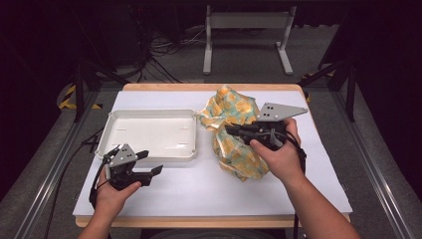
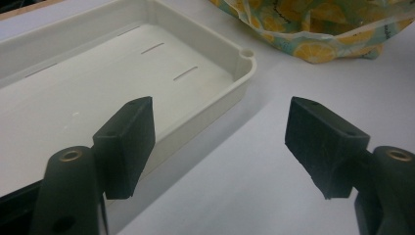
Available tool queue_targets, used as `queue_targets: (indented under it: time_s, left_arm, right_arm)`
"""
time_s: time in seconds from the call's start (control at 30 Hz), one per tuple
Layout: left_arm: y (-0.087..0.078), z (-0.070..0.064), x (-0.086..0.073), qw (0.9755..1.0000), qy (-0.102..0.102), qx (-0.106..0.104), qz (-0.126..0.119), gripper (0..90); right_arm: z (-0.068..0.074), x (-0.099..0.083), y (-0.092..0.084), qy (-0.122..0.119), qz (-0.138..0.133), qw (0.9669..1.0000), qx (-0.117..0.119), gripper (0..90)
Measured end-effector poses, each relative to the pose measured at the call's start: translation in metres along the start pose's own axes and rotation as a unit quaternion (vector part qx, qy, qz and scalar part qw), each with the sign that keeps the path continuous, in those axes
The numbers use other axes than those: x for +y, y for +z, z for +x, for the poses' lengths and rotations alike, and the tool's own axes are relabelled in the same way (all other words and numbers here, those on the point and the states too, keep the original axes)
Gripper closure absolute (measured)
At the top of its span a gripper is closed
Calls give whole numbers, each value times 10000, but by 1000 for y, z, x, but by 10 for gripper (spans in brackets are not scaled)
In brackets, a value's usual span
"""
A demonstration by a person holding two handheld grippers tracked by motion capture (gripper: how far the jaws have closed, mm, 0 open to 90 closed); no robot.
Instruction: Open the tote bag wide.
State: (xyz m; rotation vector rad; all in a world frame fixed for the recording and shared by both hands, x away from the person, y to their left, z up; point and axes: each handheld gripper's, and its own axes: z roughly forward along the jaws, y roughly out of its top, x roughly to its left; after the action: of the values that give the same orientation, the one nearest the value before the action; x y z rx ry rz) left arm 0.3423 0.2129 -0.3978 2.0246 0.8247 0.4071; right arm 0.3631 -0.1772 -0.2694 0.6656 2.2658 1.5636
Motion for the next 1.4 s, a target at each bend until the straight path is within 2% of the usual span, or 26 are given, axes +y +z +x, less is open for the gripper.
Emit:
queue_targets:
  time_s: [0.17,0.27,0.33,0.47,0.63,0.77,0.8,0.83,0.87,0.93,0.97,1.13,1.17,1.2,1.27,1.3,1.4]
  left_arm:
    - [0,0,0,10000,24,8,12,275]
    - [1,-1,0,10000,-43,-3,22,275]
    - [1,-1,0,10000,-16,-4,19,274]
    - [2,-1,-1,10000,-27,-4,27,274]
    - [3,-1,0,10000,-19,-10,34,274]
    - [3,-2,0,10000,-8,8,50,273]
    - [3,-2,0,10000,-11,4,50,273]
    - [3,-2,0,10000,-11,4,50,274]
    - [3,-2,0,10000,-11,5,50,274]
    - [4,-2,0,10000,-6,-5,64,273]
    - [4,-2,0,10000,3,-13,64,273]
    - [5,-3,0,10000,-10,-11,49,273]
    - [5,-3,0,10000,-10,-11,49,273]
    - [5,-3,0,10000,-23,-22,67,273]
    - [5,-2,0,10000,27,-21,70,273]
    - [5,-2,0,10000,27,-21,70,273]
    - [5,-3,0,10000,37,-13,77,273]
  right_arm:
    - [-7,6,-8,-20,-105,9999,-122,900]
    - [-12,8,-13,-1,-200,9996,-206,900]
    - [-20,10,-24,44,-364,9987,-352,900]
    - [-30,11,-34,122,-492,9973,-537,900]
    - [-49,11,-57,262,-735,9932,-867,900]
    - [-57,9,-66,322,-813,9908,-1028,900]
    - [-63,6,-73,411,-863,9887,-1158,900]
    - [-63,6,-73,411,-863,9887,-1158,900]
    - [-69,3,-79,492,-888,9866,-1277,900]
    - [-71,2,-81,523,-887,9859,-1316,900]
    - [-76,-1,-85,597,-843,9846,-1411,900]
    - [-90,-13,-95,655,-599,9787,-1849,900]
    - [-90,-13,-95,655,-599,9787,-1849,900]
    - [-98,-20,-98,738,-499,9760,-1985,900]
    - [-104,-27,-100,825,-456,9739,-2063,900]
    - [-104,-27,-100,825,-456,9739,-2063,900]
    - [-116,-41,-102,1034,-355,9699,-2174,900]
